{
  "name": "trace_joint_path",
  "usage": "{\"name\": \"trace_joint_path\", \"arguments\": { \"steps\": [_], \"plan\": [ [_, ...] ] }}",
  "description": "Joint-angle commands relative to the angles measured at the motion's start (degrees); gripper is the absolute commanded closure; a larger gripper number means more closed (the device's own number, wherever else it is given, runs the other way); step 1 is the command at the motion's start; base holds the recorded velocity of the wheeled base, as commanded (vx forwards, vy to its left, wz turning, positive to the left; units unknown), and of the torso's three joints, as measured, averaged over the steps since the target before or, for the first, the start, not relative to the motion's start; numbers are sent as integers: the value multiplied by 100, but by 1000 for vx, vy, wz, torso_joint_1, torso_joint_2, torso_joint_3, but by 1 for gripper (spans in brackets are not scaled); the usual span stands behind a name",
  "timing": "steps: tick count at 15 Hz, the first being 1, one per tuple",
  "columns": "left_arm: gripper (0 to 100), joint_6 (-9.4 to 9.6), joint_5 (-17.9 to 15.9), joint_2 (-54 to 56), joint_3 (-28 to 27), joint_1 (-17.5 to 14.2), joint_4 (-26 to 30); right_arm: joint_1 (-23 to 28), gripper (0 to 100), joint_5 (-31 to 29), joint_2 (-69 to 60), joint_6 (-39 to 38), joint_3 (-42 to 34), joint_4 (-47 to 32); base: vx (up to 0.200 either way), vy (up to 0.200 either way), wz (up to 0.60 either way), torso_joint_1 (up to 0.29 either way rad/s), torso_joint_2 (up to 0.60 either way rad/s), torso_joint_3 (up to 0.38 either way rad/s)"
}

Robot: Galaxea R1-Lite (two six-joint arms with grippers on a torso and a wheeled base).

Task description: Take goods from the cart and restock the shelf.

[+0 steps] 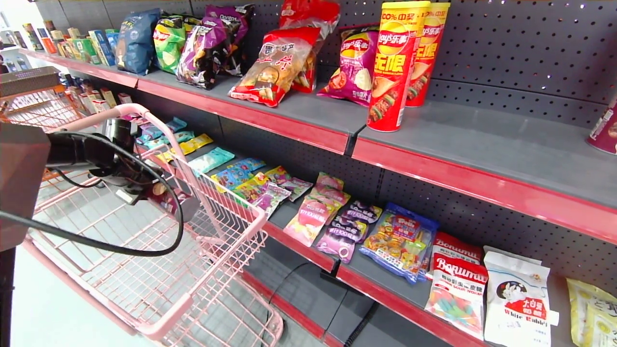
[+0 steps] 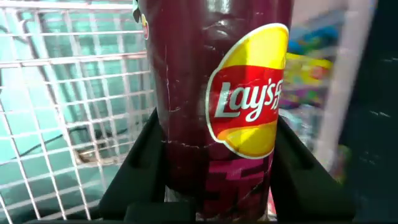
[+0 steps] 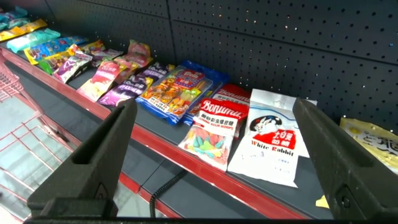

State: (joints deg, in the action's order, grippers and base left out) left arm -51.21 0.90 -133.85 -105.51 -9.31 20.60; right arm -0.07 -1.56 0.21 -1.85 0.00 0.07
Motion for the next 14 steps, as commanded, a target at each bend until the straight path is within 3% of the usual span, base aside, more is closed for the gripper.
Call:
{"name": "trace_joint_path", "arguments": {
  "steps": [1, 2, 4, 5, 6, 7, 8, 10, 11, 13, 14],
  "plan": [
    [100, 50, -20, 1045, 4, 325, 102, -1, 0, 7, -3, 10, 0, 1, 0, 0, 0, 0, 0, 0],
    [100, 94, -20, 1274, 13, 404, 111, -1, 0, 7, -3, 18, 0, 1, 0, 0, 0, 0, 0, 0],
    [100, 516, -29, 1880, 145, 571, 111, -1, 0, 15, -3, 27, 0, 1, 0, 0, 0, 0, 0, 0],
    [100, 1157, -108, 2496, 531, 668, 49, -1, 0, 15, -3, 27, 0, 1, 0, 0, 0, 0, 0, 0],
    [100, 1465, -152, 2751, 716, 685, 40, -1, 0, 15, -3, 27, 0, 1, 0, 0, 0, 0, 0, 0],
    [100, 2115, -257, 3401, 1120, 764, 32, -1, 0, 15, -3, 27, 0, 1, 0, 0, 0, 0, 0, 0],
    [100, 2467, -345, 3849, 1331, 870, 32, -1, 0, 15, -3, 27, 0, 1, 0, 0, 0, 0, 0, 0],
    [100, 2880, -380, 4552, 1744, 1116, 23, -1, 0, 24, -3, 45, 0, 1, 0, 0, 0, 0, 0, 0],
    [100, 3284, -380, 5009, 2096, 1257, 23, -1, 0, 24, -3, 53, 0, 1, 0, 0, 0, 0, 0, 0],
    [100, 4884, -477, 6134, 3247, 1362, -338, -1, 0, 33, -3, 71, 0, 1, 0, 0, 0, 0, 0, 0],
    [100, 5403, -644, 6547, 3801, 1362, -759, -1, 0, 33, -3, 71, 0, 1, 0, 0, 0, 0, 0, 0]
  ]
}}
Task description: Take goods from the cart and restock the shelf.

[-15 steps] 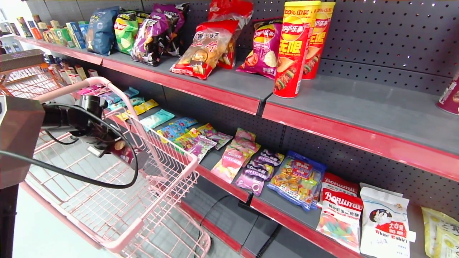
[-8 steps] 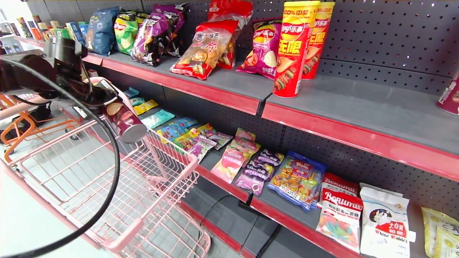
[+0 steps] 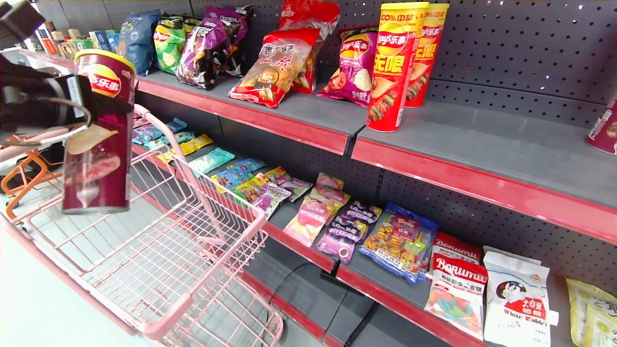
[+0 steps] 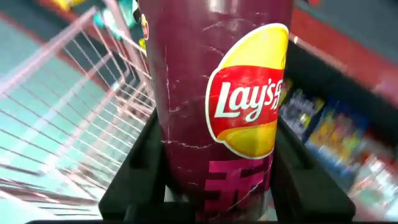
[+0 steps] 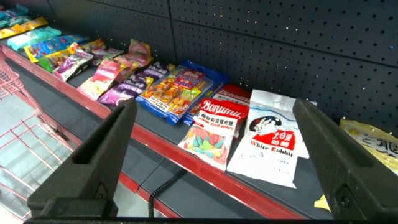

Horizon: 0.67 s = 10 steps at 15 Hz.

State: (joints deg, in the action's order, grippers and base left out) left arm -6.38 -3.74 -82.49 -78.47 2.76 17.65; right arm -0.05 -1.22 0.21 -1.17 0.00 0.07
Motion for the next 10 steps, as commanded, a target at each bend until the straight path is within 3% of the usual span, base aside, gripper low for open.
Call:
{"name": "trace_joint_path", "arguments": {
  "steps": [1, 3, 4, 7, 10],
  "plan": [
    [100, 1288, -303, 1798, 1677, 155, -930, -4, 0, -1, -3, 3, 0, 1, 0, 0, 0, 0, 0, 0],
    [100, 1727, -478, 2624, 2767, 155, -1607, -4, 0, 25, -3, 82, 0, -7, 0, 0, 0, 0, 0, 0],
    [100, 1789, -549, 3002, 3110, 155, -1712, -4, 0, 34, -3, 99, 0, -7, 0, 0, 0, 0, 0, 0],
    [100, 1771, -540, 4083, 3787, 155, -1721, -4, 0, 52, -3, 99, 0, -7, 0, 0, 0, 0, 0, 0],
    [100, 1780, -610, 4699, 4059, 155, -1695, -4, 0, 52, -3, 99, 0, -7, 0, 0, 0, 20, -71, -41]
  ]
}}
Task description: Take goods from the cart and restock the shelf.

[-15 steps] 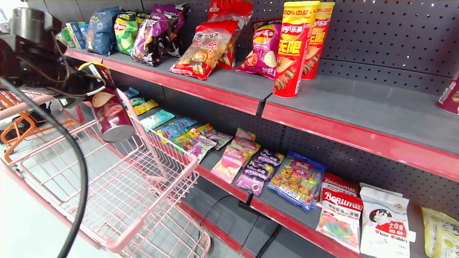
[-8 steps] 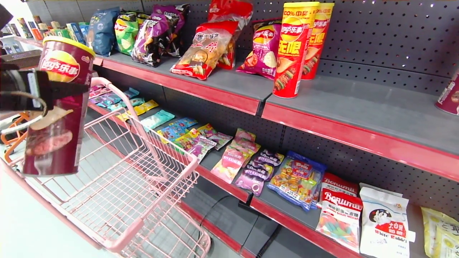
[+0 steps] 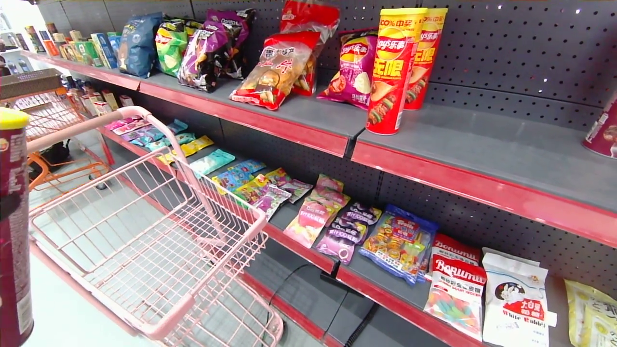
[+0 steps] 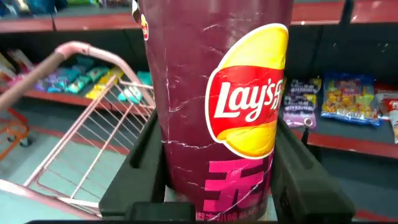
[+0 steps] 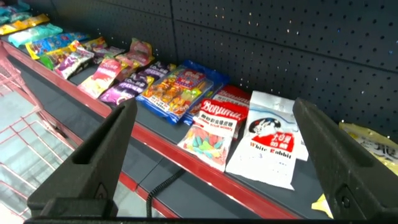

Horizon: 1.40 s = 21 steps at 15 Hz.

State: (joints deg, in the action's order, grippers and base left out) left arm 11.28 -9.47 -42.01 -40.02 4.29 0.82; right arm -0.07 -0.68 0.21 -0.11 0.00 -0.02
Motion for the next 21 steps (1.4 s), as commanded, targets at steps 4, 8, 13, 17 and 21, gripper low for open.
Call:
{"name": "trace_joint_path", "arguments": {
  "steps": [4, 8, 13, 17, 21],
  "plan": [
    [100, -38, -46, 1010, 249, -7, 6, -1, 0, -2, -3, -7, 0, 2, 0, 0, 0, 140, -428, -283],
    [100, -38, -64, 1186, 363, -7, 6, -1, 0, -2, -3, -7, 0, 2, 0, 0, 0, 193, -537, -349],
    [100, -47, -55, 1380, 530, -16, -3, -1, 0, -2, -3, -7, 0, 2, 0, 0, 0, 234, -585, -358],
    [100, -38, -46, 1450, 583, -16, 6, -1, 0, -2, -3, 2, 0, 2, 0, 0, 0, 184, -432, -254],
    [100, -11, -37, 1722, 662, -25, 235, -1, 0, -2, -3, 2, 0, -6, 0, 0, -150, 126, -297, -167]
  ]
}}
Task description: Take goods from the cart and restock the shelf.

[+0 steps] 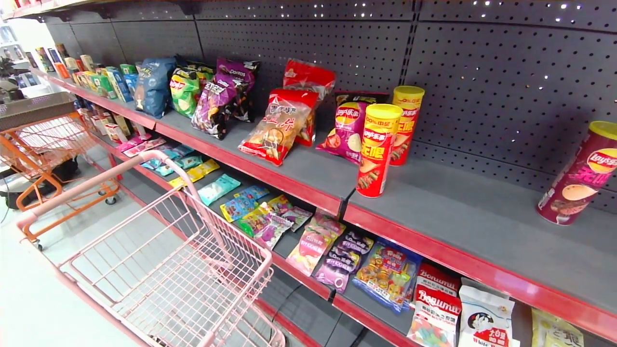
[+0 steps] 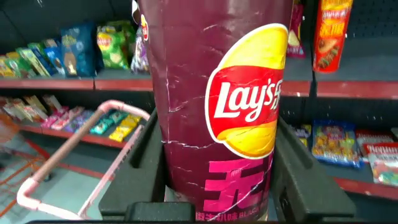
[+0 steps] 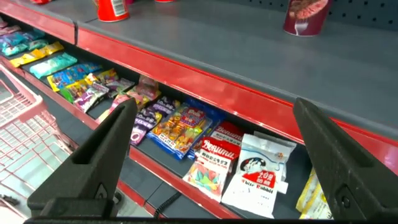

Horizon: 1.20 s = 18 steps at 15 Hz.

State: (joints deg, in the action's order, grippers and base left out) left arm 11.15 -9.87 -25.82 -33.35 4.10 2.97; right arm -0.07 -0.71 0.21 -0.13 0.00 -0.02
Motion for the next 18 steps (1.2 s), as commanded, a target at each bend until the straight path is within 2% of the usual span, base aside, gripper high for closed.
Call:
{"name": "trace_joint_path", "arguments": {
  "steps": [1, 3, 7, 12, 14, 15, 16, 18],
  "plan": [
    [100, 1, 3, 156, -4, -5, 107, -1, 0, 0, -3, -4, 0, 2, 0, 0, -600, 17, -51, -22],
    [100, 1, 135, 350, -4, -14, 362, -1, 0, 0, -3, -4, 0, 2, 0, 0, -600, 12, -17, -14],
    [100, -8, 232, 376, -48, -5, 406, -1, 0, 0, -3, -4, 0, 2, 0, 0, -600, 10, 2, 1],
    [100, 27, 188, 385, -259, 3, 502, -1, 0, 0, -3, -4, 0, 2, 0, 0, -600, 2, 0, 0],
    [100, 247, 205, 367, -321, 3, 502, -1, 0, 0, -3, -4, 0, 2, 0, 0, -600, 100, -222, -132],
    [100, 484, 214, 367, -347, -5, 502, -1, 0, 0, -3, -13, 0, 2, 0, 0, 0, 32, -71, -36],
    [100, 616, 214, 376, -347, -5, 502, -1, 0, 0, -3, -13, 0, 2, 0, 0, 0, 0, 0, 0],
    [100, 669, 232, 367, -418, -5, 502, -1, 0, 0, -3, -4, 0, 2, 0, 0, 0, 0, 0, 0]
  ]
}}
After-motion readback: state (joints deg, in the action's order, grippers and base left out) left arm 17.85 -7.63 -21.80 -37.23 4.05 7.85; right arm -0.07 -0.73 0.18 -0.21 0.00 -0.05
